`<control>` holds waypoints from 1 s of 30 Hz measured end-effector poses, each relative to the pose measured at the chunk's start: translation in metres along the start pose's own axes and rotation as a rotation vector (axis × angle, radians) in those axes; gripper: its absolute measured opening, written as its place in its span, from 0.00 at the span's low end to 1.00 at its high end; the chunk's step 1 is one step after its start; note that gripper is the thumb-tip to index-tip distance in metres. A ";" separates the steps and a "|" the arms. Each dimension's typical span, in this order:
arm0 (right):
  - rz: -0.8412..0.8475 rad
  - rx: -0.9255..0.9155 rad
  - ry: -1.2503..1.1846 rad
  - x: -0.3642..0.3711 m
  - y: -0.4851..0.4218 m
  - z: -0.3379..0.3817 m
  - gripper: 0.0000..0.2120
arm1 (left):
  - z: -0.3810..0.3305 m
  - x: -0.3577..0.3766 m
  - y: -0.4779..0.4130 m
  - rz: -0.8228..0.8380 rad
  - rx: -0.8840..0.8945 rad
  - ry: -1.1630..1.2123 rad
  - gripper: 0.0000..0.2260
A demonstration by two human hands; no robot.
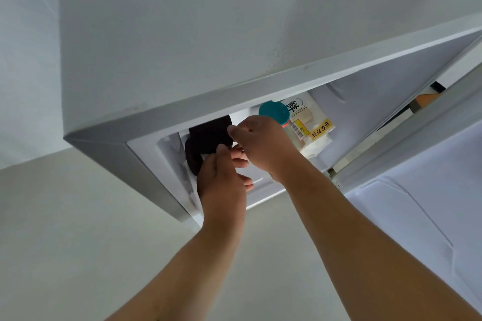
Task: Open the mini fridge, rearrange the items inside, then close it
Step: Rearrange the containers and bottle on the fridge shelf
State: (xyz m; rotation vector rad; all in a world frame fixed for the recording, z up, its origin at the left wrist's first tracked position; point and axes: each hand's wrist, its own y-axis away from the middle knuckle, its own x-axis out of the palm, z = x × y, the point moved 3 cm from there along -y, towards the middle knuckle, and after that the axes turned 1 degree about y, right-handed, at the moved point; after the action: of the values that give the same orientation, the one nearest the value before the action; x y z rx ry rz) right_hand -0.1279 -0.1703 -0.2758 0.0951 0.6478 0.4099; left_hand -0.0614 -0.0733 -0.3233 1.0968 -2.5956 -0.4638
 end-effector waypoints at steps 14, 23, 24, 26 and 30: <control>-0.013 0.007 0.192 -0.026 -0.005 -0.041 0.15 | 0.022 0.038 0.003 0.228 -0.181 -0.055 0.15; 0.027 0.032 0.444 0.011 -0.037 -0.075 0.17 | 0.053 0.030 -0.022 0.132 -0.293 -0.059 0.14; 0.027 0.025 0.457 0.015 -0.039 -0.078 0.17 | 0.056 0.030 -0.024 0.126 -0.298 -0.064 0.13; 0.064 0.030 0.440 0.019 -0.042 -0.080 0.17 | 0.061 0.030 -0.028 0.123 -0.301 -0.077 0.13; 0.050 -0.016 0.485 0.019 -0.044 -0.078 0.16 | 0.065 0.037 -0.035 0.124 -0.309 -0.073 0.12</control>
State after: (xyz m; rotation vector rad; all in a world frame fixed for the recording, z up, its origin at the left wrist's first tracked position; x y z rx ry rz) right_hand -0.1459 -0.2065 -0.3581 -0.0049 1.1214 0.4908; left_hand -0.0883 -0.1116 -0.3918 0.8251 -2.5221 -0.8551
